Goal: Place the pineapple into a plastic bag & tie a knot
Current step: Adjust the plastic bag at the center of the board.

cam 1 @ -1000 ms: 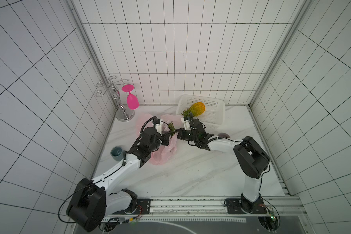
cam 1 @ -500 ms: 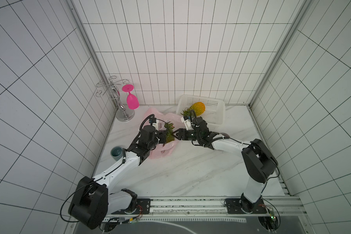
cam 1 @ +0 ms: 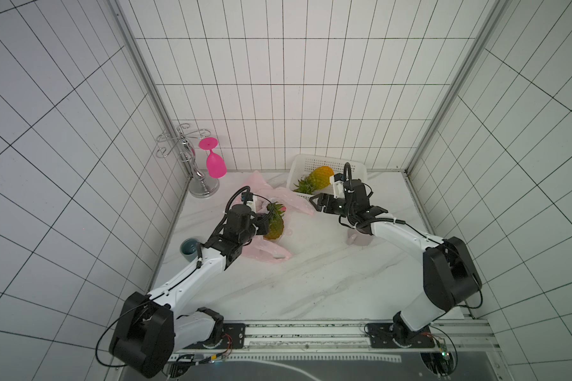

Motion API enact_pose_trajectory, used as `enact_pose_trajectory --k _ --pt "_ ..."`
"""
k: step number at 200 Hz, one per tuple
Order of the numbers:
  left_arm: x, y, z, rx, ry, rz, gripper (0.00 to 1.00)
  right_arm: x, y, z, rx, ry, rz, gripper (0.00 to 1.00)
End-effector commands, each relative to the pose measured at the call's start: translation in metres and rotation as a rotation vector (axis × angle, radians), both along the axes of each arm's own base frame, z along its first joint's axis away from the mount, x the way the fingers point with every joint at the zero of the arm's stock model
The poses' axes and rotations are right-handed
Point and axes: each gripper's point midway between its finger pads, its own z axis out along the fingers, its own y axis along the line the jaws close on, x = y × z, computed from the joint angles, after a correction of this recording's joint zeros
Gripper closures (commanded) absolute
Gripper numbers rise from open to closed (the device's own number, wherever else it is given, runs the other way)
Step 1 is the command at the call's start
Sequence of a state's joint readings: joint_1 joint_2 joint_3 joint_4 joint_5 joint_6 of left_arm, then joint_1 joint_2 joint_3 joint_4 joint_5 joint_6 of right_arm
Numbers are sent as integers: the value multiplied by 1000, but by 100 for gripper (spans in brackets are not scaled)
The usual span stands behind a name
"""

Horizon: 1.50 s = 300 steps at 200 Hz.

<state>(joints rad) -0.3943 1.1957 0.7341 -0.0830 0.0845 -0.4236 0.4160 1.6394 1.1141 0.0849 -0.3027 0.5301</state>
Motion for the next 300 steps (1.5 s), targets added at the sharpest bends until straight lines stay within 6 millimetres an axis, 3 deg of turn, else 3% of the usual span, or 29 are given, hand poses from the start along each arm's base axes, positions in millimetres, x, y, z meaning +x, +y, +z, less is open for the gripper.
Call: enact_pose_trajectory --k 1,27,58,106,153,176,195,215,228,259,279,300 --pt "0 0 16 12 -25 -20 100 41 -30 22 -35 -35 -129 17" --pt "-1 -1 22 16 -34 -32 100 73 -36 26 -4 -26 -173 16" --pt "0 1 30 39 -45 -32 100 102 -16 22 67 13 -141 17" --pt "-2 2 49 49 -84 -41 100 129 7 9 76 39 -116 18" --pt "-5 3 52 61 -86 -51 98 144 24 -3 164 96 -109 15" --pt "-6 2 51 79 -76 -64 93 124 26 24 177 4 -69 17" --pt "-8 6 55 97 -72 -54 75 94 16 53 142 -94 -39 17" --pt "-12 14 70 104 -93 -22 51 65 3 69 84 -157 -3 17" --pt "-15 20 81 108 -104 5 43 44 2 75 59 -183 50 17" --pt "-36 41 99 132 -53 76 41 -4 6 75 -23 -238 167 16" --pt "-64 47 103 94 14 80 41 -30 14 67 -111 -275 237 14" --pt "-102 41 97 2 93 46 40 -41 16 52 -204 -288 258 12"
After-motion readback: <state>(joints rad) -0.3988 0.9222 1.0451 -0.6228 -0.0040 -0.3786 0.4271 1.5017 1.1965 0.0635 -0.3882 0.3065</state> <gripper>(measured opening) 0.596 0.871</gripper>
